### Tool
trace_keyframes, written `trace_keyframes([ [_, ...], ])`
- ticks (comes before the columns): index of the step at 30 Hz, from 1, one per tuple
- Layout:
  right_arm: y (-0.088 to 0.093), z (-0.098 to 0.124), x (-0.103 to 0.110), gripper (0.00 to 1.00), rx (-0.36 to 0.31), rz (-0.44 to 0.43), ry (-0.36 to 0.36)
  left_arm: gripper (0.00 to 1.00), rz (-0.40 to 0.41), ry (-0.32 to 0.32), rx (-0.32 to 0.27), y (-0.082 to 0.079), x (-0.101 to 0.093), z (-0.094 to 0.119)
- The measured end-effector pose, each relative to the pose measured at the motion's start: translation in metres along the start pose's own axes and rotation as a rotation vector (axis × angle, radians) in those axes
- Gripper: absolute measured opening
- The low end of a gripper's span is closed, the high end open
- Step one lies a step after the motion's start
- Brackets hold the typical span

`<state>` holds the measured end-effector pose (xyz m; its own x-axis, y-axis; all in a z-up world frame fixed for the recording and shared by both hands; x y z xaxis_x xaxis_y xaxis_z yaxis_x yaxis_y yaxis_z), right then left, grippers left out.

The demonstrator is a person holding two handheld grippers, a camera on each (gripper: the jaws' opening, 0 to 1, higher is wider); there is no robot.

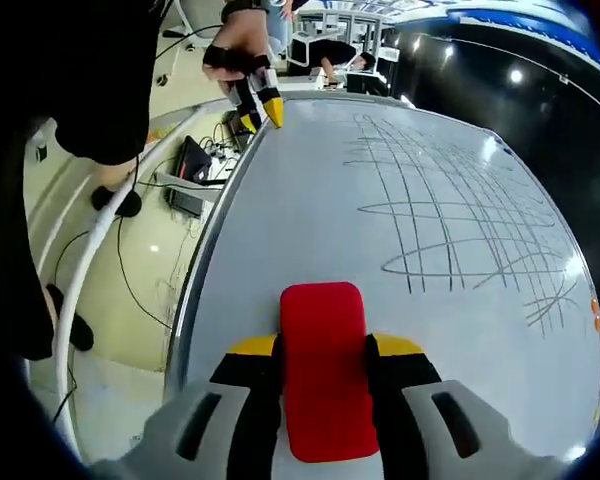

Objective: Wipe the writing off the whiteboard with the eraser

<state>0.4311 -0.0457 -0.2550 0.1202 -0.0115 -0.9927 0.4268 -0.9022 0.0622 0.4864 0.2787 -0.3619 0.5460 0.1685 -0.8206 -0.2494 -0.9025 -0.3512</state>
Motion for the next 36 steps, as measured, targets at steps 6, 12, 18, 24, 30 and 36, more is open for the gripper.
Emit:
trace_keyframes([
  [6,0.0,0.0,-0.002,0.35,0.008,0.011,-0.009,0.27,-0.004,0.002,0.007,-0.001,0.001,0.0],
  [12,0.001,-0.001,-0.013,0.35,-0.017,-0.009,-0.035,0.27,-0.003,0.008,0.004,-0.003,0.006,-0.002],
  [18,0.002,-0.005,-0.047,0.35,-0.033,-0.028,0.002,0.27,0.002,0.009,0.001,-0.004,0.009,-0.002],
  [24,-0.001,-0.007,-0.089,0.34,-0.042,-0.026,0.029,0.27,-0.005,0.007,0.006,-0.002,0.005,-0.001],
  [30,-0.003,-0.006,-0.103,0.34,-0.057,-0.001,0.009,0.27,-0.004,0.005,0.007,0.0,0.001,0.0],
  [36,0.001,-0.01,-0.143,0.34,-0.055,-0.069,0.065,0.27,-0.005,0.004,0.007,0.001,-0.001,0.001],
])
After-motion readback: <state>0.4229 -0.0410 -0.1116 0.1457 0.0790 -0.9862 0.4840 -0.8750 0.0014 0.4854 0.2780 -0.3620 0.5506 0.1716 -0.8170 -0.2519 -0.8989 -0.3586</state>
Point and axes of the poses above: the point that each gripper's makers call its tool centre point, and the gripper's own axes: z roughly backward along the fingers, x roughly to its left, y roughly out of its underside, the point moved 2 cm from there along z, roughly backward along the fingers, and after that the axes turned 6 degrees about y, right-handed, at the moved point
